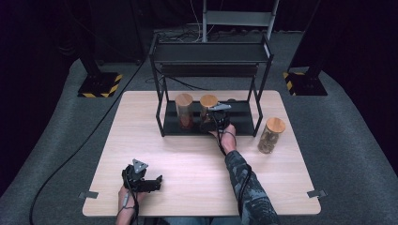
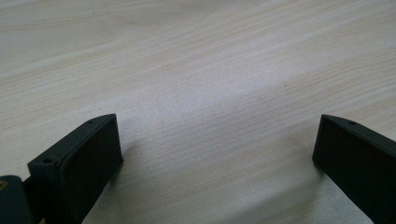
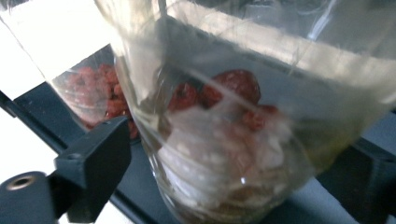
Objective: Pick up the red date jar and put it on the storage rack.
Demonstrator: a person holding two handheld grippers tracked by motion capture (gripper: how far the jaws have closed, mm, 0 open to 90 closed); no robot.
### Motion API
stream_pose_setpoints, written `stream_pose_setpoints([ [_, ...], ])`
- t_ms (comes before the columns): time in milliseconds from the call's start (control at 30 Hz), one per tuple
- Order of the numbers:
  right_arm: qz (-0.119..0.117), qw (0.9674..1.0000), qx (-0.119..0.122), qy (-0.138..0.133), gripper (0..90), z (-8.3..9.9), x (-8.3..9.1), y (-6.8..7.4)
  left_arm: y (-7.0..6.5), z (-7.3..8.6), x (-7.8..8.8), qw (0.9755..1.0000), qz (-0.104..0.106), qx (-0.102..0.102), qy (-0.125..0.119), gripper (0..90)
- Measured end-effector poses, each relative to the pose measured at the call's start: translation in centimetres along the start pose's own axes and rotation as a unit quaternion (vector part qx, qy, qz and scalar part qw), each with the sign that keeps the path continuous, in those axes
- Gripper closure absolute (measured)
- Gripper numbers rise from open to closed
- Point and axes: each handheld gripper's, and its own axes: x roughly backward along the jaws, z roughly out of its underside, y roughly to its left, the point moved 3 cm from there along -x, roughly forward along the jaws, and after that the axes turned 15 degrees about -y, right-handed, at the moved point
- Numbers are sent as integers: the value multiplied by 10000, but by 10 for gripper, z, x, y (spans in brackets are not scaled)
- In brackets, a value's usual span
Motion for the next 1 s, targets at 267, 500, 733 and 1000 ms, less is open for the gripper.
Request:
stream_pose_setpoints([
  [267, -142, 9996, 106, 204, 14, 3, 16, 4, 0, 0, 0, 10000, 0, 1, 0, 7],
  [500, -253, 9991, 125, 322, 7, 9, 35, 6, 0, 0, 0, 10000, -1, -1, 1, 7],
  [733, -419, 9979, 287, 412, 0, 16, 57, 16, 0, 0, 0, 10000, -1, 0, 0, 6],
  [1000, -572, 9971, 324, 386, 0, 25, 88, 25, 0, 0, 0, 10000, 1, -4, 1, 6],
])
